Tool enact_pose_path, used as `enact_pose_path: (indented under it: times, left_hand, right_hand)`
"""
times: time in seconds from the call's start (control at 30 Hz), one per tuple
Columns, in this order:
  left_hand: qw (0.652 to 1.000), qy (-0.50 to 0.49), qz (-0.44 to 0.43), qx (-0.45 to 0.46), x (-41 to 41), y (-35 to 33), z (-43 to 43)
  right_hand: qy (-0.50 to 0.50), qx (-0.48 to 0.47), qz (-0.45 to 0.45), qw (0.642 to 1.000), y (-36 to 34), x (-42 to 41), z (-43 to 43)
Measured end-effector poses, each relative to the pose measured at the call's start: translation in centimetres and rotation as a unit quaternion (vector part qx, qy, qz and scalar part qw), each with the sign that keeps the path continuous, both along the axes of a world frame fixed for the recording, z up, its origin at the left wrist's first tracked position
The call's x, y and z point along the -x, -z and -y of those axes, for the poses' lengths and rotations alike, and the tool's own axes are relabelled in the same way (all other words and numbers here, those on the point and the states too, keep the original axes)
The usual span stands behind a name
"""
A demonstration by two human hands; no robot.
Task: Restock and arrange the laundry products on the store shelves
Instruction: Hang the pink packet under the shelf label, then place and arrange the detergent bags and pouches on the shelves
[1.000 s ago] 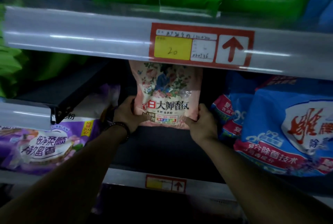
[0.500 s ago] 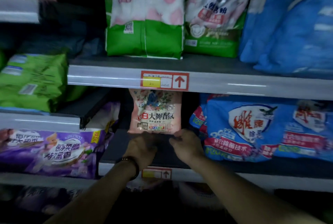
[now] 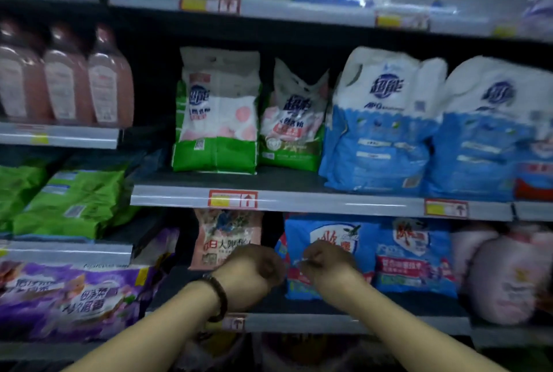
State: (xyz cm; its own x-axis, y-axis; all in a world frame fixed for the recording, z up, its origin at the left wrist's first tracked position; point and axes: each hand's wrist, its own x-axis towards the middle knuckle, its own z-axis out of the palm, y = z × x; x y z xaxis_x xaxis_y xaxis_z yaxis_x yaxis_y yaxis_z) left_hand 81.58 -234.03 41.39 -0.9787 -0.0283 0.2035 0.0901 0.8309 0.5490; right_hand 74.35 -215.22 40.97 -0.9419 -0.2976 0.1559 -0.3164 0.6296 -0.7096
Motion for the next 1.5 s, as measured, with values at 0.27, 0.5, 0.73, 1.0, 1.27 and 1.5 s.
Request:
enact_pose_path:
  times: [0.27, 0.5, 0.73, 1.0, 1.27, 1.5]
  left_hand:
    - [0.997, 0.041, -0.063, 0.0, 2.7, -9.9, -4.7]
    - [0.991, 0.06, -0.093, -0.076, 10.1, -16.4, -8.1]
    - [0.979, 0.013, -0.115, -0.167, 17.0, -17.9, -10.1]
    - [0.912, -0.141, -0.377, -0.081, 18.4, -15.0, -13.2]
    - [0.83, 0.219, -0.448, 0.251, 19.5, -14.8, -23.5]
    - [0.79, 0.179, -0.396, 0.433, 25.1, -15.0, -22.2]
  right_hand:
    - [0.075, 0.033, -0.103, 0.991, -11.1, 1.0, -9.7]
    - [0.153, 0.061, -0.116, 0.98, -16.4, 6.5, -15.1]
    - [0.136, 0.107, -0.083, 0.982, -17.4, 11.2, -15.7]
    - [0.131, 0.169, -0.084, 0.973, -16.9, 13.1, -14.9]
    - [0.28, 0.066, -0.225, 0.931, -19.6, 13.9, -22.2]
    - [0.238, -0.118, -0.279, 0.923, -22.4, 15.0, -25.3]
